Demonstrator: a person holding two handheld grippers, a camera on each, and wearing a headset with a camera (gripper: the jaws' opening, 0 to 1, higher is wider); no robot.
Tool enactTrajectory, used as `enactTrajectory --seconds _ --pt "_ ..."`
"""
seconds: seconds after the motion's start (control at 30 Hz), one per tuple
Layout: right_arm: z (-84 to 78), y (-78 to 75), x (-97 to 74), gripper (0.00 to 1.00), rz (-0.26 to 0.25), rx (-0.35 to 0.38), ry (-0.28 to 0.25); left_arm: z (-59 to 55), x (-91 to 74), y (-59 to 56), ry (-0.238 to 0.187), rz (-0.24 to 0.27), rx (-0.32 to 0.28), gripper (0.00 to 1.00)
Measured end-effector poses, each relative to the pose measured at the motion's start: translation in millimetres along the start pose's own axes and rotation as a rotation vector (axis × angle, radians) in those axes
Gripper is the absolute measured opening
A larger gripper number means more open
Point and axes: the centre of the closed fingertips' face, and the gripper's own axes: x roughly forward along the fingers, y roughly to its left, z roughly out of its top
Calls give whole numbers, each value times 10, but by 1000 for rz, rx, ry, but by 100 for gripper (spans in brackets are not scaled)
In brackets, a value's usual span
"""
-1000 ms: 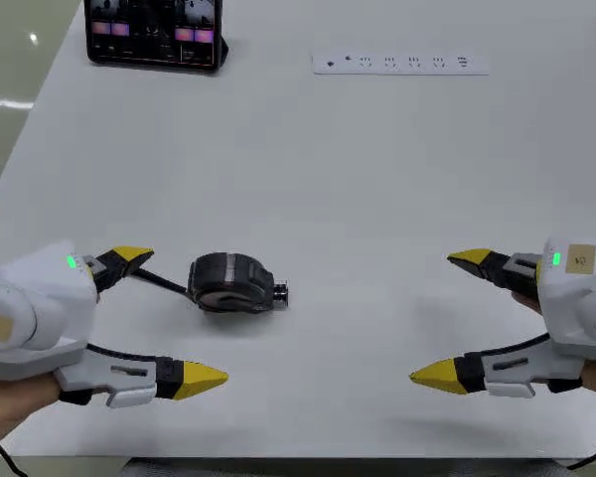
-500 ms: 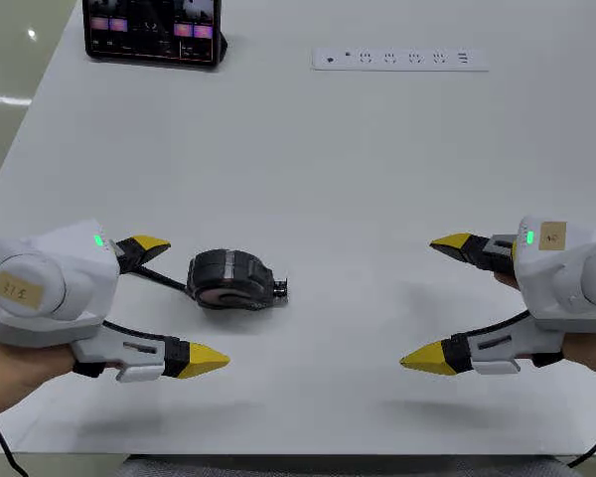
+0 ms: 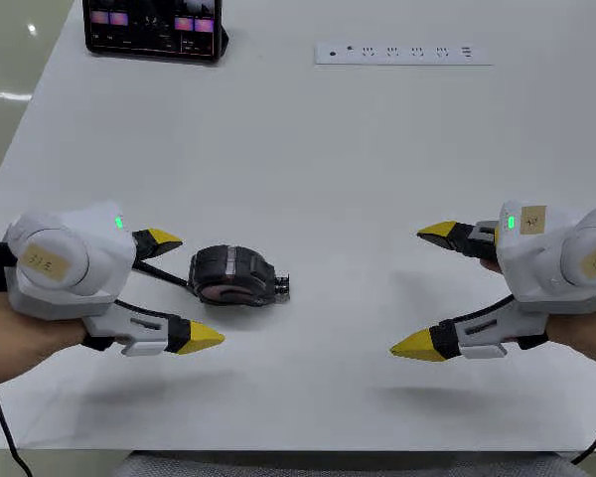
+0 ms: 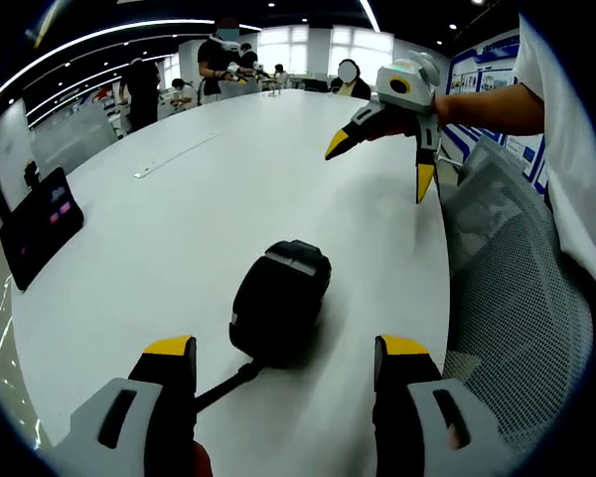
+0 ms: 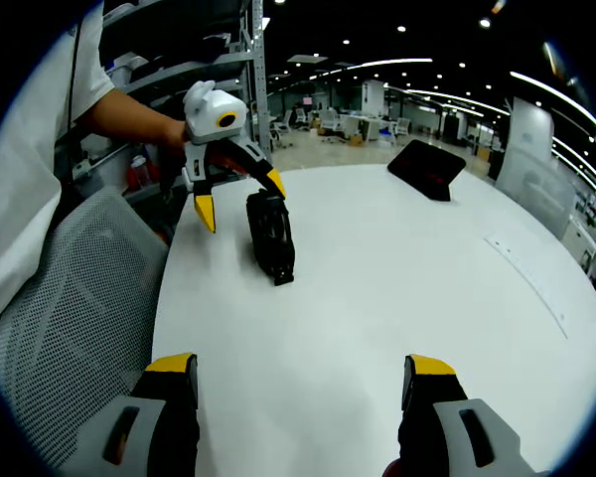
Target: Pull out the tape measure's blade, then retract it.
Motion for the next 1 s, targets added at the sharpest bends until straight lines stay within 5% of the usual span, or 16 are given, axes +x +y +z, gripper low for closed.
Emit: enactTrajectory --seconds 0.37,1.0 --pt "21 -20 65 83 10 -8 3 -24 117 -5 52 -58 39 51" --pt "48 -30 194 80 28 -24 5 -65 221 109 90 -65 86 31"
